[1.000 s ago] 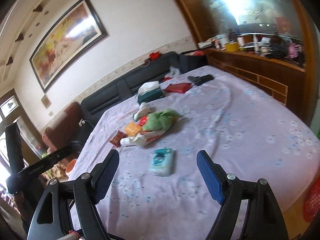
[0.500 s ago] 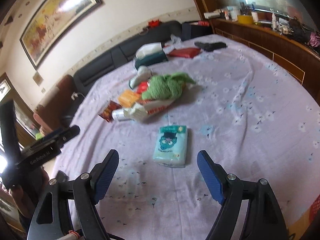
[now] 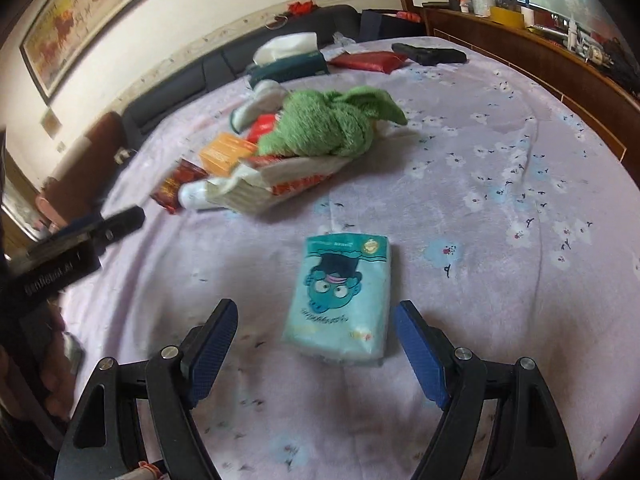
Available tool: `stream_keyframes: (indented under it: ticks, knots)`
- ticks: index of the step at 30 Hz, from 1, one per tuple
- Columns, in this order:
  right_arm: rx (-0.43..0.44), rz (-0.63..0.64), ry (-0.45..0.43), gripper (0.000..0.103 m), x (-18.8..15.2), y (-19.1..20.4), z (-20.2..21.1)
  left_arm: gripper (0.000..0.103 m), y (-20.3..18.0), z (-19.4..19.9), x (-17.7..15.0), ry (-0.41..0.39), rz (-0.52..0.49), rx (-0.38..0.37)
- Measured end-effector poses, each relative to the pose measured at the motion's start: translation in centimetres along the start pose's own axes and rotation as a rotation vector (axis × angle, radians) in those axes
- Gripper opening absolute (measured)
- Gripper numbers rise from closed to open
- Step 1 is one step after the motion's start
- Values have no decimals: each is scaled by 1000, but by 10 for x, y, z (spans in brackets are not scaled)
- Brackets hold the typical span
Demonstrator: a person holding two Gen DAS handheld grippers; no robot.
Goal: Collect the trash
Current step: 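Move both tools back over the table toward the blue tissue pack, then grasp the blue tissue pack with the right tool while the left tool grasps the white spray bottle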
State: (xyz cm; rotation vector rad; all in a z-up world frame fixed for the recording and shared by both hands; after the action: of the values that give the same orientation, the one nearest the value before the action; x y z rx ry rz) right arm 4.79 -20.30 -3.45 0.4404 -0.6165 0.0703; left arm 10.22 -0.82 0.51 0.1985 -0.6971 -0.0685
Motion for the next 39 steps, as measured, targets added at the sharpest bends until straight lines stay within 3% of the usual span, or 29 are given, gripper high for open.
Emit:
stream_keyframes:
  ticks: [3, 5, 6, 10, 14, 17, 21, 24, 29, 33, 39]
  knots:
    - [-27, 3, -1, 76, 0, -4, -8, 83, -14, -15, 13, -3, -104, 9]
    - [-53, 3, 4, 57, 0, -9, -14, 83, -24, -24, 19, -23, -175, 43]
    - [-70, 17, -7, 53, 1, -9, -13, 83, -28, -27, 22, -32, -197, 38]
    - [-54, 12, -2, 44, 3, -17, -11, 83, -40, -60, 26, 27, -305, -59]
    - [-19, -7, -1, 44, 2, -22, -6, 83, -41, -77, 28, 54, -348, -149]
    - [-1, -19, -4, 44, 1, -26, -2, 81, -39, -85, 31, 106, -315, -195]
    - [3, -18, -4, 43, 0, -28, 0, 61, -51, -79, 22, 163, -332, -222]
    - [-4, -7, 1, 38, -1, -28, 0, 47, -61, -69, 17, 162, -338, -191]
    - [-9, 16, 11, 33, -6, -29, 4, 43, -66, -67, 17, 178, -321, -154]
    - [-9, 14, 16, 33, -14, -33, 11, 30, -58, -61, 6, 244, -236, -189]
    - [-7, -4, 10, 33, -28, -45, 29, 28, -54, -29, -32, 269, -177, -166]
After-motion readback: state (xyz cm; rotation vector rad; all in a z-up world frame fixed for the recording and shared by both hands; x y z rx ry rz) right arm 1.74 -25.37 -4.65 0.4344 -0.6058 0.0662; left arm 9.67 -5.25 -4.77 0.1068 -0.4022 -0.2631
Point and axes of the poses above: each gripper's, at about its wrist camera, not at the fingertips, and z roughly against the way its jaws point, y to its left, x to its top, the point moved 3 cm from there along -z, roughly the way its jaws point, and after that the axes turned 9 degrees about x, right-handed, at the moved point
